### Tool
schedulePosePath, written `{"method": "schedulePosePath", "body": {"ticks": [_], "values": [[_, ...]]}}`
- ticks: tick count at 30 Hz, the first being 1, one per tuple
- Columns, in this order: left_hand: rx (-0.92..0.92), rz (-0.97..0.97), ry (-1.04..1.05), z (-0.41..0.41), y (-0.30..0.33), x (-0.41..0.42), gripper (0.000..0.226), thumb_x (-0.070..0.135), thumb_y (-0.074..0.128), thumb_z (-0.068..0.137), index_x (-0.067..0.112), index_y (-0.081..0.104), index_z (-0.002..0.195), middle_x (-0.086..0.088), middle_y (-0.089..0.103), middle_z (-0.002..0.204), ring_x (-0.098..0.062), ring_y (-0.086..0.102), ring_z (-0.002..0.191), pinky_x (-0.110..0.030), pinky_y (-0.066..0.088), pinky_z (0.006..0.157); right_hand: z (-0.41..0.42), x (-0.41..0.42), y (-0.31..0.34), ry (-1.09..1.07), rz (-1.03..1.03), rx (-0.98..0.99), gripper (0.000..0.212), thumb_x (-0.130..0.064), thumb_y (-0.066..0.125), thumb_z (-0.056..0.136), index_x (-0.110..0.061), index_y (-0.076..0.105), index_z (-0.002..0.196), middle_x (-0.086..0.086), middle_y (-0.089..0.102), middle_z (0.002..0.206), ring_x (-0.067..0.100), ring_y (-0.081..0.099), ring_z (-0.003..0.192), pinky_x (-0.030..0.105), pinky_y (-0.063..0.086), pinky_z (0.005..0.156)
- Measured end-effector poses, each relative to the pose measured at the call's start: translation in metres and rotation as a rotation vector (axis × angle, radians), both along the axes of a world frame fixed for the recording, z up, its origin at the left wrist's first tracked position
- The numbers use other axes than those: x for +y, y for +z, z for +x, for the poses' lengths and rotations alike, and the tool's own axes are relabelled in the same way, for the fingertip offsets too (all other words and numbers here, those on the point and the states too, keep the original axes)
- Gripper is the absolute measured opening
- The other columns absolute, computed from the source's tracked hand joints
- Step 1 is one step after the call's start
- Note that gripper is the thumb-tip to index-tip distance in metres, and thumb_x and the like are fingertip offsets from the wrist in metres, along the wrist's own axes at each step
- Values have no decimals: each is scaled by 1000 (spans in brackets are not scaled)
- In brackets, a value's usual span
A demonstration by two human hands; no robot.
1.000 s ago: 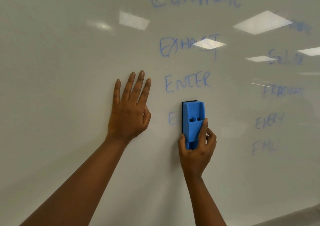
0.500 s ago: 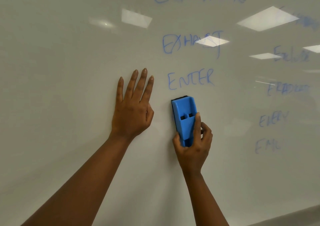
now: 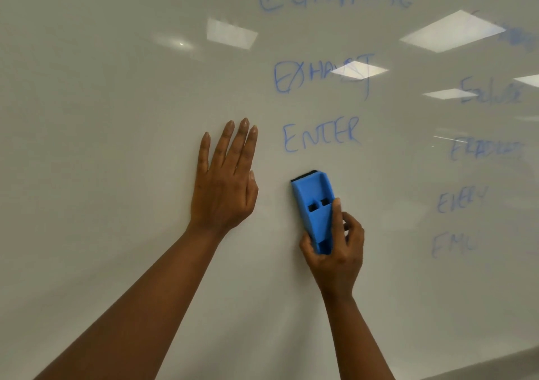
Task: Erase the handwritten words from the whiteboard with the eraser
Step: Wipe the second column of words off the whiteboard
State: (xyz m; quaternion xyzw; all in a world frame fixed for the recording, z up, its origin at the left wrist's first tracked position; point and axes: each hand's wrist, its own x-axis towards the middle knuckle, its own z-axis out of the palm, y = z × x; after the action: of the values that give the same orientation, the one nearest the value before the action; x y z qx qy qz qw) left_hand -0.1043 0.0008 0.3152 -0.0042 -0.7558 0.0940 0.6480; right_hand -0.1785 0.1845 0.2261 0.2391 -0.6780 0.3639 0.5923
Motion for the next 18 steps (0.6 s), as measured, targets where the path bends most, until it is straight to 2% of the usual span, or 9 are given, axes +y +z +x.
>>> {"method": "schedulePosePath", "body": {"ticks": [4,9,13,18], "values": [[17,16,-23,2,3,2,63,15,40,84,6,27,146,-12,31,151,-28,27,140,-50,17,114,-1,5,8,46,-125,-75,82,-17,78,67,-12,37,138,15,51,108,20,49,95,28,49,65],[50,25,-33,6,22,6,68,13,47,80,7,28,145,-14,37,147,-30,36,133,-47,21,111,10,0,26,147,-275,-77,77,-27,69,71,-14,34,139,11,49,111,18,50,98,29,50,68],[35,24,16,5,47,1,70,11,47,81,5,24,146,-15,27,152,-30,24,141,-49,13,115,21,-18,32,135,-99,-23,73,-35,63,72,-14,36,137,8,48,115,13,49,97,21,46,68],[-24,-20,78,1,45,-2,67,15,42,86,5,18,148,-15,20,154,-29,16,143,-50,6,116,25,-41,26,81,49,75,81,-27,72,64,-10,35,134,5,45,116,14,47,96,26,51,66]]}}
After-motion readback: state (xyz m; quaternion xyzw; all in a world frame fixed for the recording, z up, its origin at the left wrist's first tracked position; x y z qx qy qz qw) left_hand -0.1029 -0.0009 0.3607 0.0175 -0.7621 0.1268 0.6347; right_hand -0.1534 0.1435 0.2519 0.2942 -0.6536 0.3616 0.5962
